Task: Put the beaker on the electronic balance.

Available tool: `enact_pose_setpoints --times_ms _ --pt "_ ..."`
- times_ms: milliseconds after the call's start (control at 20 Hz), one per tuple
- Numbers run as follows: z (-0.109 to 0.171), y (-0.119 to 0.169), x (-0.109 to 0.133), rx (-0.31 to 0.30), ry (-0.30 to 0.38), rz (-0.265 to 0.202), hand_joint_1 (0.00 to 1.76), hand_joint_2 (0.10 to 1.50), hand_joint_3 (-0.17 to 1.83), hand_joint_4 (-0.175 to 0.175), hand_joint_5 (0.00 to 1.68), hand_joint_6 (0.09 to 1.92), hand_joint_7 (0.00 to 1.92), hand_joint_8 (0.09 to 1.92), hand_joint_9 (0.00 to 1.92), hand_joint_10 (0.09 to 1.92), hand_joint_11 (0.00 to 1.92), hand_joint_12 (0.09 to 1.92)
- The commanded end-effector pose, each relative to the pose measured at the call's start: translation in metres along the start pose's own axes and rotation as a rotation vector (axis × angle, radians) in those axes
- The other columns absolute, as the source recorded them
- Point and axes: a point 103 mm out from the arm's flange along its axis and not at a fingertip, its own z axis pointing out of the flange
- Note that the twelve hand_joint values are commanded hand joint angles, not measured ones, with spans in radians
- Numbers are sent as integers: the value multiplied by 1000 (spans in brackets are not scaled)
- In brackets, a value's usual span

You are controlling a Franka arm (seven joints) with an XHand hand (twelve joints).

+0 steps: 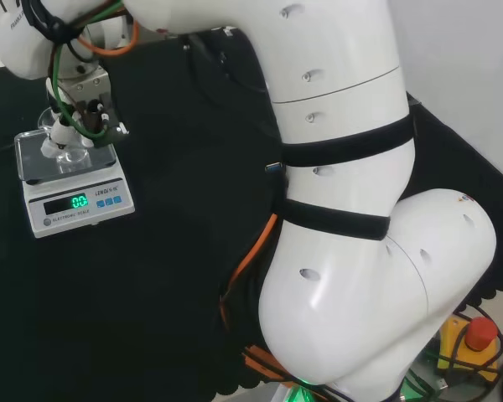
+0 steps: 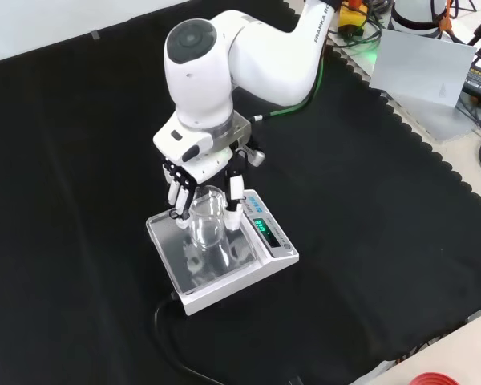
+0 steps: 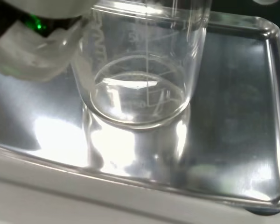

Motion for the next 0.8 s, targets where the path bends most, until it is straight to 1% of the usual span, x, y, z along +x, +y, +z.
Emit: enact_pose_setpoints --times_ms 50,100,150,200,250,350,400,500,550,650,800 --pt "2 0 -1 36 -10 -11 1065 492 644 4 708 942 899 1028 1253 555 1075 1048" --pt "1 -1 -2 36 -10 -13 1032 477 637 -12 518 920 767 1017 1125 604 928 1140" --pt "0 -1 -2 33 -11 -16 1001 470 623 -23 381 855 652 1008 1002 672 799 1212" --pt "-2 -1 -3 25 -14 -17 960 468 594 -28 258 749 519 983 856 726 646 1285" --pt "-3 -2 -3 15 -15 -12 928 473 560 -30 191 644 427 965 746 783 538 1335" --pt "-7 -2 -4 4 -13 -12 861 491 480 -22 79 376 270 924 523 863 318 1411" --pt "-9 -3 -7 5 -10 -17 834 500 445 -18 48 263 212 901 438 886 227 1445" --pt "-14 -4 -7 -3 -8 -24 799 519 382 -10 21 117 136 869 333 917 115 1490" --pt "-16 -4 -7 -9 -8 -26 781 528 352 -6 12 87 107 857 298 925 77 1504" --pt "-20 -5 -7 -20 -5 -31 738 540 295 1 2 87 55 832 236 932 25 1506" --pt "-24 -7 -8 -28 -1 -36 652 555 195 10 0 87 9 769 163 933 2 1451"
